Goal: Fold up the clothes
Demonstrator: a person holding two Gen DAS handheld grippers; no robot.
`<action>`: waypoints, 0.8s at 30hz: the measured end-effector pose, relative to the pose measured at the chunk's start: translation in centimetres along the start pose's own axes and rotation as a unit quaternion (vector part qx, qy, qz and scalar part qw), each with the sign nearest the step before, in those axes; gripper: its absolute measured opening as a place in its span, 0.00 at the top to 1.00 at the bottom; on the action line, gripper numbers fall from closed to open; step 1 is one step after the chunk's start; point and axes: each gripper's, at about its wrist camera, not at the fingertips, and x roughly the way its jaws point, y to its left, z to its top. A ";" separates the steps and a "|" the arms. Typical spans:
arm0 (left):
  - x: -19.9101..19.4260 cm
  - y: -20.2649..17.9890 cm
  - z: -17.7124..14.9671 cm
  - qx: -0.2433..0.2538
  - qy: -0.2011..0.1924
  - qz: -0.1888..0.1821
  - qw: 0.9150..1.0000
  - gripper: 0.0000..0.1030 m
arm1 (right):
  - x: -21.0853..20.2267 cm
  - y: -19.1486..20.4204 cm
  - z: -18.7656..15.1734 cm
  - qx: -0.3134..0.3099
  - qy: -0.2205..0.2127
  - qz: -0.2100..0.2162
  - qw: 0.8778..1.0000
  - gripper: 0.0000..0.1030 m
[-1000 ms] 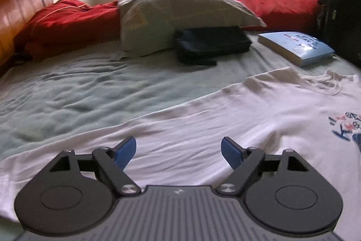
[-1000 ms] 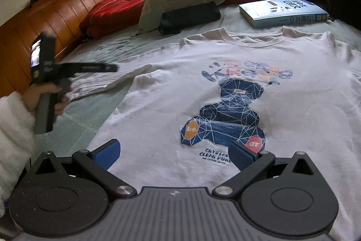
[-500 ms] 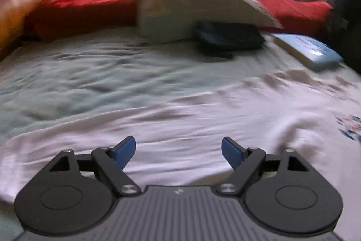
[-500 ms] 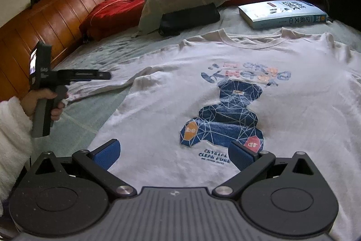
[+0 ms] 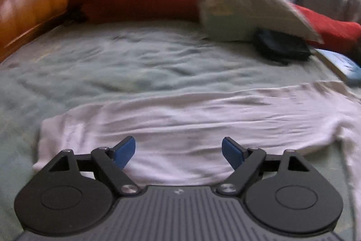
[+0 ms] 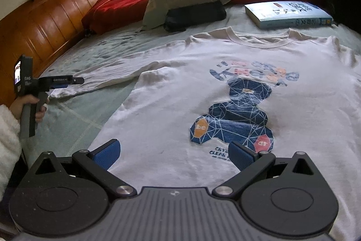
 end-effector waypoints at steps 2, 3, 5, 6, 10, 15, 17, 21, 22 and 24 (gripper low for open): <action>0.3 1.5 -1.0 -0.016 0.009 0.002 1.000 0.18 | -0.2 0.1 0.0 -0.004 -0.002 -0.001 1.000 0.00; 0.2 2.1 -1.4 -0.020 0.005 -0.005 1.000 0.18 | -0.2 0.1 0.0 -0.003 -0.002 -0.002 1.000 0.00; -0.3 2.5 -1.1 -0.023 0.011 0.000 1.000 0.18 | -0.1 -0.1 0.0 0.000 0.000 -0.003 1.000 0.00; -0.5 2.6 -0.8 -0.026 0.015 0.007 1.000 0.18 | -0.1 -0.2 0.1 0.001 0.001 -0.005 1.000 0.00; -2.8 0.8 0.0 -0.030 0.000 -0.002 1.000 0.19 | -0.5 -0.1 0.1 -0.001 -0.001 -0.012 1.000 0.00; -6.5 -5.6 0.1 0.035 -0.029 -0.083 0.996 0.17 | -2.2 -0.1 0.1 -0.013 -0.015 -0.033 0.999 0.00; -8.0 -9.3 -0.1 0.073 -0.039 -0.137 0.987 0.16 | -3.1 -0.4 0.0 -0.014 -0.021 -0.042 0.999 0.00; -9.8 -16.8 -0.8 0.129 -0.033 -0.252 0.959 0.12 | -4.8 -1.6 -0.7 -0.016 -0.025 -0.069 0.997 0.00; -10.2 -18.7 -1.3 0.146 -0.029 -0.270 0.951 0.12 | -5.2 -1.9 -1.0 -0.017 -0.023 -0.078 0.997 0.00; -10.7 -22.6 -2.9 0.197 -0.020 -0.300 0.933 0.12 | -6.1 -2.6 -1.6 -0.019 -0.021 -0.094 0.995 0.00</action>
